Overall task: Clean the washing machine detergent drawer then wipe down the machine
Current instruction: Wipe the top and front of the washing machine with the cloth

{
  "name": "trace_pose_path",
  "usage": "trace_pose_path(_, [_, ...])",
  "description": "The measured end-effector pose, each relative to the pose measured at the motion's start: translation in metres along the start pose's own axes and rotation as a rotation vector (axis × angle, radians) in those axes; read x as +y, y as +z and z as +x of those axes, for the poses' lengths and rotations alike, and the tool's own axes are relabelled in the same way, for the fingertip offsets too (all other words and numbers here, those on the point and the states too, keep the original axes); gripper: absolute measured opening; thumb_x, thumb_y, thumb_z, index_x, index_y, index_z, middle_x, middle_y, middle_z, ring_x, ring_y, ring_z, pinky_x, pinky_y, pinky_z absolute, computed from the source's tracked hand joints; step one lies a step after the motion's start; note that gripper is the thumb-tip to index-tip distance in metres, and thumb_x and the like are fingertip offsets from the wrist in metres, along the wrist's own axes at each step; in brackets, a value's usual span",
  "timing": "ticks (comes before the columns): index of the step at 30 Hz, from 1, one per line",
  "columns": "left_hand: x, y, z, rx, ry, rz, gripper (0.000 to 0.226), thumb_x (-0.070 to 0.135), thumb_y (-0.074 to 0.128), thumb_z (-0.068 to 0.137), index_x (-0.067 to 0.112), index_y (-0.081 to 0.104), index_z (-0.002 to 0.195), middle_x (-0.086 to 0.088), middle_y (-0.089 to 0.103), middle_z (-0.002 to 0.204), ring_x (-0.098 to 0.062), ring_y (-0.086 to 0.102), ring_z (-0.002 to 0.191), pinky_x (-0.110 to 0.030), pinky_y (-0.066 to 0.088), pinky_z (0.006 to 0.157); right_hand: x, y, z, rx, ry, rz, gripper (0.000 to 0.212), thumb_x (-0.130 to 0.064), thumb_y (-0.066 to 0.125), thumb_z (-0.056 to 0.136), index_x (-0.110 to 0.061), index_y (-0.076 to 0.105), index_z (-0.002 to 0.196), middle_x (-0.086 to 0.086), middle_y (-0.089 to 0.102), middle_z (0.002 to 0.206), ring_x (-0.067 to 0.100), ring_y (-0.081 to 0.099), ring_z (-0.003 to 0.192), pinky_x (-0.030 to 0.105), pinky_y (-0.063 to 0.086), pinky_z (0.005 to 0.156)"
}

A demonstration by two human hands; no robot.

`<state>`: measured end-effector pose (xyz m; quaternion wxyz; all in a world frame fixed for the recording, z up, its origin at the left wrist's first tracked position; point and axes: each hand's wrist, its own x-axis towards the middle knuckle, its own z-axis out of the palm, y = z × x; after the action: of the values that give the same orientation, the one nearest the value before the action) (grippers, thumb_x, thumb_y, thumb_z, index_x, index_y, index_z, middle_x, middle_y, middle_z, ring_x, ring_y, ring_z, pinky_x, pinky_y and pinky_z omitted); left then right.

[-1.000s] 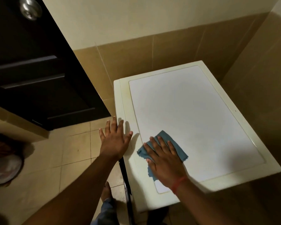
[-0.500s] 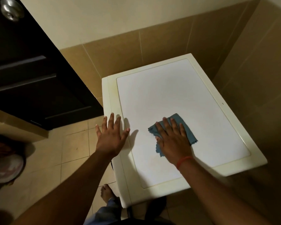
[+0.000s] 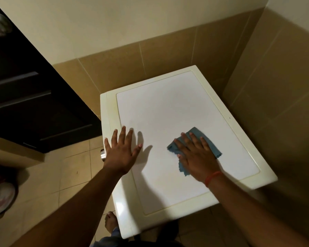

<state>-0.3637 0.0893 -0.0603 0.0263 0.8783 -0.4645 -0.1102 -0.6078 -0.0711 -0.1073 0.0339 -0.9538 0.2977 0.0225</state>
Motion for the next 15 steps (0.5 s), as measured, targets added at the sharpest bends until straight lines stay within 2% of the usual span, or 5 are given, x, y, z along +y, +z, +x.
trace_pose_path(3, [0.010,0.001,0.003,-0.015,0.024,0.005,0.070,0.066,0.012,0.096,0.032,-0.001,0.156,0.002,-0.010,0.164,-0.026,-0.013,0.150,-0.057,-0.004,0.119,0.016,-0.002,0.003,0.043,0.249,0.006,0.059,-0.050,0.021,0.098,-0.029,0.026,0.153,0.003,0.024,0.161,0.031,0.018,0.148,0.052,0.015,0.118])
trace_pose_path(6, [0.017,0.005,0.003,-0.022,0.043,-0.001,0.071,0.067,0.011,0.095,0.033,-0.006,0.155,0.002,-0.014,0.163,-0.025,-0.017,0.149,-0.057,-0.005,0.119,0.006,0.003,-0.013,0.001,0.108,-0.003,0.059,-0.051,0.020,0.099,-0.029,0.027,0.153,0.002,0.023,0.161,0.031,0.016,0.149,0.053,0.014,0.118])
trace_pose_path(8, [0.022,0.005,0.008,-0.027,0.055,-0.003,0.071,0.068,0.010,0.094,0.035,-0.009,0.155,0.002,-0.017,0.163,-0.025,-0.020,0.149,-0.056,-0.007,0.118,0.031,-0.002,-0.012,0.006,0.073,-0.013,0.058,-0.051,0.018,0.099,-0.032,0.026,0.153,-0.001,0.023,0.161,0.027,0.017,0.149,0.052,0.014,0.119])
trace_pose_path(12, [0.029,0.005,0.014,-0.051,0.068,0.019,0.071,0.068,0.010,0.094,0.036,-0.012,0.154,0.002,-0.021,0.161,-0.026,-0.023,0.147,-0.057,-0.007,0.118,0.050,-0.005,-0.002,0.059,0.375,-0.028,0.059,-0.050,0.020,0.099,-0.027,0.025,0.153,0.006,0.026,0.160,0.032,0.020,0.147,0.053,0.015,0.117])
trace_pose_path(15, [0.031,0.010,0.012,-0.059,0.076,0.027,0.072,0.070,0.007,0.093,0.037,-0.016,0.152,0.002,-0.022,0.161,-0.026,-0.024,0.147,-0.058,-0.006,0.118,0.042,0.003,-0.015,0.015,0.180,-0.041,0.058,-0.050,0.022,0.100,-0.028,0.024,0.154,0.004,0.023,0.161,0.032,0.017,0.148,0.053,0.015,0.118])
